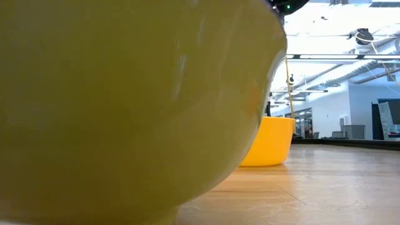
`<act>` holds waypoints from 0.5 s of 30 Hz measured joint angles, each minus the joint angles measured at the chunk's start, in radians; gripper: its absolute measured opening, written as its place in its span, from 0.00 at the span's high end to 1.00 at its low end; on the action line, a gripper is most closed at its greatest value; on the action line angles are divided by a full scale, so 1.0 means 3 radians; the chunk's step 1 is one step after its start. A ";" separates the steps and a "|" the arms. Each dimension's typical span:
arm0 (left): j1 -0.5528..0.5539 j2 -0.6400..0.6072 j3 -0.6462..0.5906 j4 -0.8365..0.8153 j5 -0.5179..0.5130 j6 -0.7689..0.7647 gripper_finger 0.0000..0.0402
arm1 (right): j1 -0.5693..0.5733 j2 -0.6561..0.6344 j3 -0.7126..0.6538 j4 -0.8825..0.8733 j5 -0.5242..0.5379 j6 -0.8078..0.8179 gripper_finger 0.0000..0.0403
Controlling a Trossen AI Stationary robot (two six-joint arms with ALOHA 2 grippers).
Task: Pick & Place Mini bowls
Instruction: Stack the yellow bowl on the yellow bowl on the shelf
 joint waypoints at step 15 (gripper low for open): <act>0.0000 -0.0001 0.0000 0.0002 -0.0003 0.0031 0.33 | -0.0005 0.0333 0.0173 -0.0125 0.0002 -0.0070 1.00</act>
